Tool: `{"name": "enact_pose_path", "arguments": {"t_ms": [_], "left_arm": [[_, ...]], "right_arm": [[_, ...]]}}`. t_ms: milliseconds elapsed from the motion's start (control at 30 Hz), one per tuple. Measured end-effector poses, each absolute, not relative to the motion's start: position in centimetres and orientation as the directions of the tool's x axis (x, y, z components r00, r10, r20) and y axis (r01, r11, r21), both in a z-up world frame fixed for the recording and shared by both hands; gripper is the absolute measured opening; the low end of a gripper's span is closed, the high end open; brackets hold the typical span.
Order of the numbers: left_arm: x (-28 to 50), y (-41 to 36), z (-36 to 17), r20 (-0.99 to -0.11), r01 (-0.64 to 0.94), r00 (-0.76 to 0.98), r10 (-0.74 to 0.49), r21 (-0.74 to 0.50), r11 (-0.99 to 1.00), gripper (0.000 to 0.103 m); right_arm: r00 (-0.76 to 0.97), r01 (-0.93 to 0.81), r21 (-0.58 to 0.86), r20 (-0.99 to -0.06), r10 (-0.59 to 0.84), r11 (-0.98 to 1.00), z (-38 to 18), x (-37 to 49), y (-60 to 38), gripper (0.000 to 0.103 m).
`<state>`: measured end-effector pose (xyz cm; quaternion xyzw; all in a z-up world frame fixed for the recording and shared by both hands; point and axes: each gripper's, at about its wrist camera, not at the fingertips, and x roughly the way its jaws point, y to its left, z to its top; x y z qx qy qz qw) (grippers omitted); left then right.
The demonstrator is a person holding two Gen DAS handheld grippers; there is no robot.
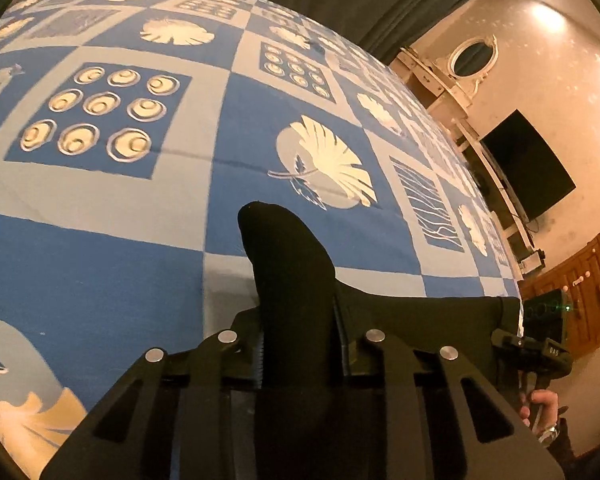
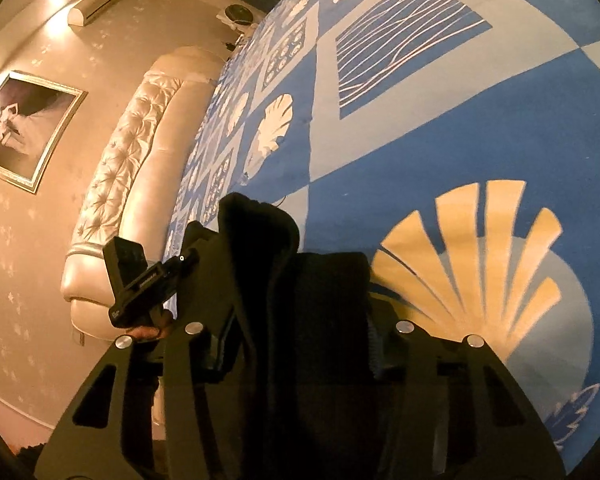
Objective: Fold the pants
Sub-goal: 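Close the left gripper on the pants edge while the right gripper grasps beside it, then lift the gripped edge with both grippers and fold it over the pants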
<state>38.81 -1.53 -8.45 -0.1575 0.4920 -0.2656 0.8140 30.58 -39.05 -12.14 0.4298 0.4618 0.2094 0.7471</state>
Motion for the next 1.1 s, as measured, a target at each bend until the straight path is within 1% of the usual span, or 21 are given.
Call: {"name": "enact_pose_path", "arguments": {"t_ms": [533,700,1100], "left_arm": [[43.0,7.9,-7.1,-0.744,0.177,0.438,-0.504,-0.478,0.86,0.026],[44.1,8.9,-7.7,-0.748,0.154,0.434,-0.502,-0.488,0.859,0.026],[44.9,8.5,-8.4,-0.751,0.161,0.416,-0.513,-0.494,0.854,0.026]], "right_arm": [[0.444,0.023,0.88,-0.434,0.784,0.474,-13.2,37.2,-30.7,0.046],[0.444,0.03,0.887,-0.425,0.789,0.462,-13.4,37.4,-29.9,0.046],[0.453,0.04,0.89,-0.422,0.785,0.454,-13.4,36.9,-29.9,0.045]]}}
